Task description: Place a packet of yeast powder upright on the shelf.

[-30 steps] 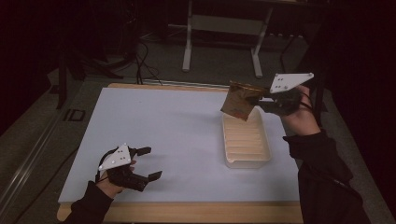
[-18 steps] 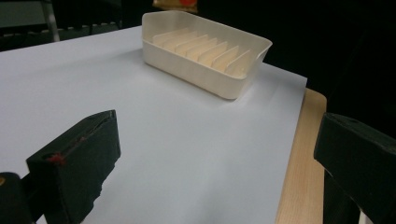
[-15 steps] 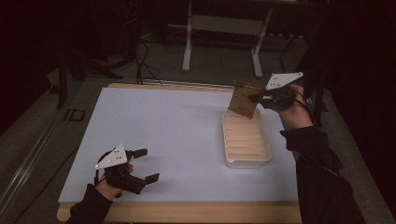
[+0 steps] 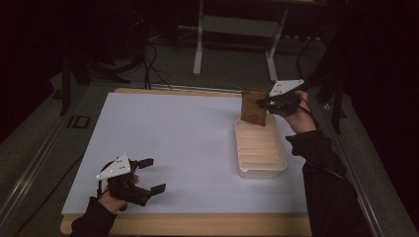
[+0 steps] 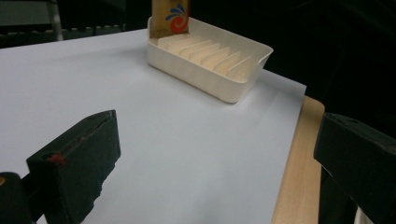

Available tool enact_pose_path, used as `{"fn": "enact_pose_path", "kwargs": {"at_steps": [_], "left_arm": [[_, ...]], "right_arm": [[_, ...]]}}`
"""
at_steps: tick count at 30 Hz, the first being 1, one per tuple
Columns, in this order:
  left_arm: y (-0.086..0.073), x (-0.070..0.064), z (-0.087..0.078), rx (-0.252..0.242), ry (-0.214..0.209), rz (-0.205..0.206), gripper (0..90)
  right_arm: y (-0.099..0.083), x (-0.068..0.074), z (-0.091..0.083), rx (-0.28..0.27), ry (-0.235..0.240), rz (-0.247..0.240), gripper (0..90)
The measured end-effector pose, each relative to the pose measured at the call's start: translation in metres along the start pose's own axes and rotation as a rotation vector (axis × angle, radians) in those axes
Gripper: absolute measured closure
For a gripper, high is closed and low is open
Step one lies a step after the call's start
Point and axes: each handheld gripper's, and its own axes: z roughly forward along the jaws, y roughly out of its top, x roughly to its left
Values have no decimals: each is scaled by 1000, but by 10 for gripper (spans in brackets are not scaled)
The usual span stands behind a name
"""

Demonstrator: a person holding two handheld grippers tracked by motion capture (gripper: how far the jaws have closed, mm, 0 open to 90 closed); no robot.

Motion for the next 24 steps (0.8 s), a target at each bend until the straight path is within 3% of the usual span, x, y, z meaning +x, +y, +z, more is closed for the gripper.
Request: {"fn": "enact_pose_path", "kwargs": {"at_steps": [8, 11, 15, 18, 22, 24], "left_arm": [[-1, 1, 0, 8, -3, -2, 14], [-1, 1, 1, 12, -5, -7, 14], [-2, 2, 1, 13, -3, -10, 14], [-3, 2, 1, 14, -3, -12, 14], [-3, 2, 1, 20, -6, -11, 14], [-3, 2, 2, 20, -10, -12, 14]], "right_arm": [[-8, 0, 9, -25, 25, 32, 780], [-14, 2, 18, -5, 57, 40, 778], [-18, 4, 23, 7, 67, 39, 776], [-31, 5, 31, 10, 80, 82, 772], [-41, 2, 30, 18, 60, 153, 766], [-45, 0, 29, 28, 51, 166, 752]]}}
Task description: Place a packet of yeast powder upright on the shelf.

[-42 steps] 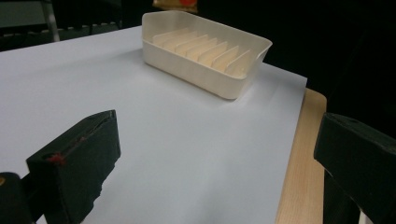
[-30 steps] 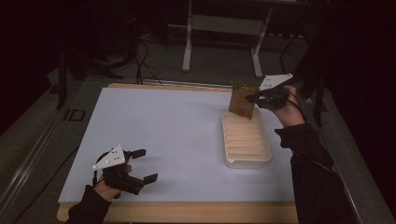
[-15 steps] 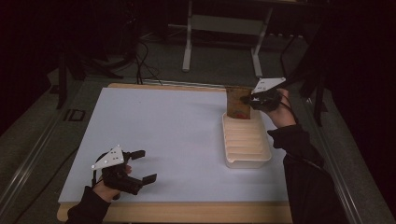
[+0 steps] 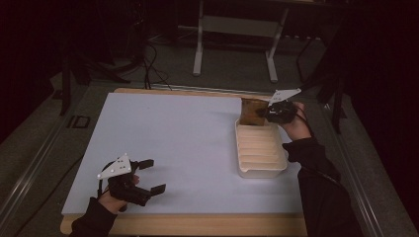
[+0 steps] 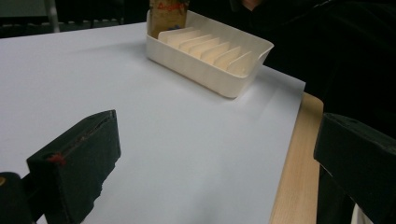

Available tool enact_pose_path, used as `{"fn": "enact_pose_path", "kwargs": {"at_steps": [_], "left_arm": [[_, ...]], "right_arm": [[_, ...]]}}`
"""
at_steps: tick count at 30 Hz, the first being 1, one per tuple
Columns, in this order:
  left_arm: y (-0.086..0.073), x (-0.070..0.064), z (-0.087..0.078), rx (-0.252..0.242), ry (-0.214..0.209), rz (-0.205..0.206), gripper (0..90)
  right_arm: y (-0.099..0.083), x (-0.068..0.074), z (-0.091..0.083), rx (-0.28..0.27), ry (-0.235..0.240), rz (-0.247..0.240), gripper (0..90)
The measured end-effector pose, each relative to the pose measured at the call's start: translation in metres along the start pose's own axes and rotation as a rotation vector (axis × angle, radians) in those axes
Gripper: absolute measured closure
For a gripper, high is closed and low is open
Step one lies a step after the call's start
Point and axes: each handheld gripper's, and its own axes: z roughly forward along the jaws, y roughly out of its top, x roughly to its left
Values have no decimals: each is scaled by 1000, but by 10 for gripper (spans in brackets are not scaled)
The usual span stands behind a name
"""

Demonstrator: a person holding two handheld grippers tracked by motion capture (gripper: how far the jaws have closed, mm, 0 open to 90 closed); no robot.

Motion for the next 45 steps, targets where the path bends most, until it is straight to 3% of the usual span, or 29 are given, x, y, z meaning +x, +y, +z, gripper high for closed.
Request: {"fn": "enact_pose_path", "kwargs": {"at_steps": [3, 10, 16, 22, 33, 39, 44, 45], "left_arm": [[0, 0, 0, -4, 0, 2, 14], [1, -1, 1, 5, 1, 4, 14], [3, -1, -3, -8, 8, 13, 14], [5, -3, -1, -8, 3, 25, 14], [6, -4, 1, -5, -4, 29, 14], [6, -4, 1, -7, -3, 28, 14], [7, -5, 2, -5, -7, 35, 14], [7, -5, 2, -2, -8, 42, 15]], "right_arm": [[-4, 0, -2, 3, -17, 25, 702], [-8, 3, -11, 24, -91, 166, 498], [-18, 14, -26, -3, -150, 205, 398], [-25, 34, -40, -45, -134, 222, 364], [-35, 68, -53, -76, -181, 271, 294], [-34, 86, -59, -117, -137, 261, 263], [-27, 104, -66, -146, -110, 297, 227], [-25, 114, -70, -162, -83, 310, 192]]}}
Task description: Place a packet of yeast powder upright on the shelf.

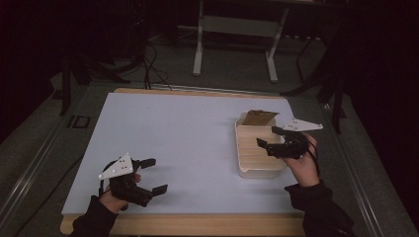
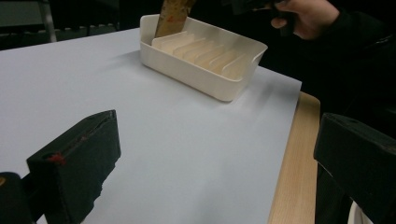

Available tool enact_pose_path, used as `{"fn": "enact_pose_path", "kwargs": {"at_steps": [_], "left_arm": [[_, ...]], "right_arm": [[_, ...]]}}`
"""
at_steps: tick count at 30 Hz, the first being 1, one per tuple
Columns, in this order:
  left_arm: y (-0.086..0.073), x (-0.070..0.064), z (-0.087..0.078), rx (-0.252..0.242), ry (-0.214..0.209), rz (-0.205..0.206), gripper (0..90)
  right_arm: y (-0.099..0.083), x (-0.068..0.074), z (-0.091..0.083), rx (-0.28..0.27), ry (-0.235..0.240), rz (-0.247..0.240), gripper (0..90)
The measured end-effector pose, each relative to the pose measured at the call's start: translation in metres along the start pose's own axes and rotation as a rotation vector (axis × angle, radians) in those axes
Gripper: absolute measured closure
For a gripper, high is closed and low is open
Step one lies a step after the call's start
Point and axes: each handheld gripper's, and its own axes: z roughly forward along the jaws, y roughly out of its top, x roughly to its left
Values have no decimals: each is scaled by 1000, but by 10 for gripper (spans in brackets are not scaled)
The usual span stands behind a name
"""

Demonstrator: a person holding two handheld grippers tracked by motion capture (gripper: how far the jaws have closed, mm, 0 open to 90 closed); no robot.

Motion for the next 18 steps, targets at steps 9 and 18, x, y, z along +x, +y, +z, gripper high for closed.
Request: {"fn": "enact_pose_path", "kwargs": {"at_steps": [9, 18], "left_arm": [[1, -1, 1, -2, -6, 4, 14], [0, -2, 2, 7, -8, 17, 14]], "right_arm": [[-4, 41, -13, -15, 74, -5, 101], [-21, 74, -21, -46, 131, 25, 101]]}}
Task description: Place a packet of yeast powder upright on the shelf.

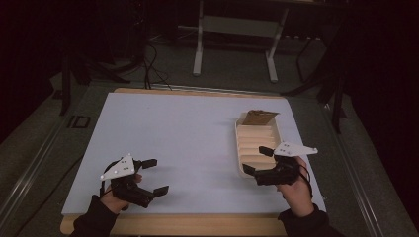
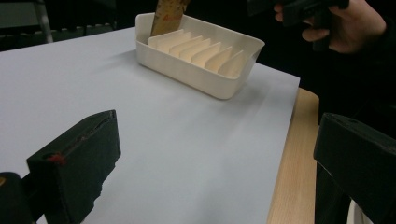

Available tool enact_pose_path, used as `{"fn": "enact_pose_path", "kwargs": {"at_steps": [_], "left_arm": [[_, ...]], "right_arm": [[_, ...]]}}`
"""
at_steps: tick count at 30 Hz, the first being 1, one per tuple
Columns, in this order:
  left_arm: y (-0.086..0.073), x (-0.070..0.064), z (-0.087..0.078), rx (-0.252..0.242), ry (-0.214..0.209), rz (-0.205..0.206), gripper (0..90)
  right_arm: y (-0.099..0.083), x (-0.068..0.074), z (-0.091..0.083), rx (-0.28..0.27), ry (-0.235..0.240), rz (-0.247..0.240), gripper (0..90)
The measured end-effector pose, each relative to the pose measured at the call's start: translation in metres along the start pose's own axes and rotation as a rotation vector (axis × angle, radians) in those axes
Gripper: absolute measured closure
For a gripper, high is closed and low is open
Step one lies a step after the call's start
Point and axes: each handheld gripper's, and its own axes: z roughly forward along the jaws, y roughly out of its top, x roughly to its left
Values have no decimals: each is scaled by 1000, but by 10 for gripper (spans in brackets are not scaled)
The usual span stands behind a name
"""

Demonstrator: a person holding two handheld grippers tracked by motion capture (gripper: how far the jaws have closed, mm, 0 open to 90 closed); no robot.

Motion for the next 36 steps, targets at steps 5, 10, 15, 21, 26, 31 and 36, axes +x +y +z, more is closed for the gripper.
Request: {"fn": "enact_pose_path", "kwargs": {"at_steps": [5, 10, 15, 21, 26, 31, 36], "left_arm": [[-1, 1, 0, 3, 4, 1, 14], [-1, 1, -1, 0, 3, 3, 14], [-1, 0, 1, 7, -3, 7, 15], [-1, -1, 0, 4, -4, 8, 14], [-1, -1, 1, 7, -7, 9, 14], [-1, -1, 1, 9, -11, 12, 14], [-2, -2, 1, 11, -12, 16, 14]], "right_arm": [[-11, 12, -2, -7, 11, -2, 101], [-22, 26, -6, -19, 32, -9, 101], [-31, 39, -8, -15, 33, -47, 101], [-40, 46, -8, 3, 73, -79, 101], [-48, 52, -7, 19, 77, -109, 101], [-53, 52, -5, 6, 81, -121, 101], [-57, 51, -2, -5, 85, -158, 101]]}}
